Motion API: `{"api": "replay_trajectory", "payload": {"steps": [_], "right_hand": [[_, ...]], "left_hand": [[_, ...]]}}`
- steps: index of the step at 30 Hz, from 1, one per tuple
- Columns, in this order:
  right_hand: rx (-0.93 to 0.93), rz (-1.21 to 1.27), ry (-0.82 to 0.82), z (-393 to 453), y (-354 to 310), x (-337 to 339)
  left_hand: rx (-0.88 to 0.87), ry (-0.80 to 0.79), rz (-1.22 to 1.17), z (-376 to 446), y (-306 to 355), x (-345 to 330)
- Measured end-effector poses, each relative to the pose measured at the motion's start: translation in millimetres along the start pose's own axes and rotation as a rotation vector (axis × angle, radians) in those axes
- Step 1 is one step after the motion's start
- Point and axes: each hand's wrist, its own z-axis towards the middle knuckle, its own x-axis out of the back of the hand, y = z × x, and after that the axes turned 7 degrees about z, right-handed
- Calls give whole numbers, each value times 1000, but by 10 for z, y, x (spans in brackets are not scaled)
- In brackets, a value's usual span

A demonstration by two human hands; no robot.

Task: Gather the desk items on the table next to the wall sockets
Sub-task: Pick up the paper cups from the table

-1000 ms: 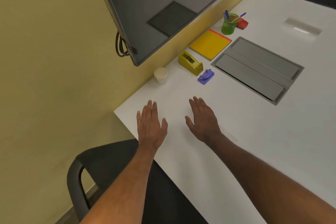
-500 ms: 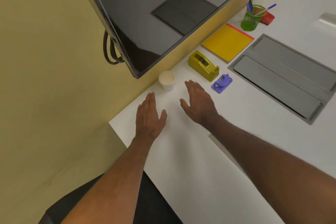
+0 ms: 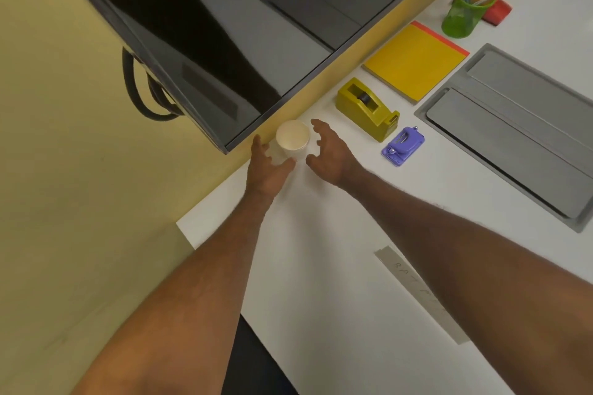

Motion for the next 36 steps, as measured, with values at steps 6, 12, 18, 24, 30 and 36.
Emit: {"api": "replay_trajectory", "payload": {"steps": [6,12,18,24,30,36], "right_hand": [[8,166,-19,34,-56,-104],[-15,195,27,-156,-81,-66],[11,220,63,-665,-134,51],[-19,235,108,-1248,-69,179],[-185,401,138,-2111,-62,326],[-228,462,127,-2886,-119,461]], "left_hand": [[-88,-71,71,75,79,-119],[-119,-40,29,-73,26,-156],[-69,-7,-75,-479,4,-142],[-149,12,-49,-1118,65,-178],[-187,-30,6,-1948,137,-258],[-194,-75,-35,-2677,174,-293]]}}
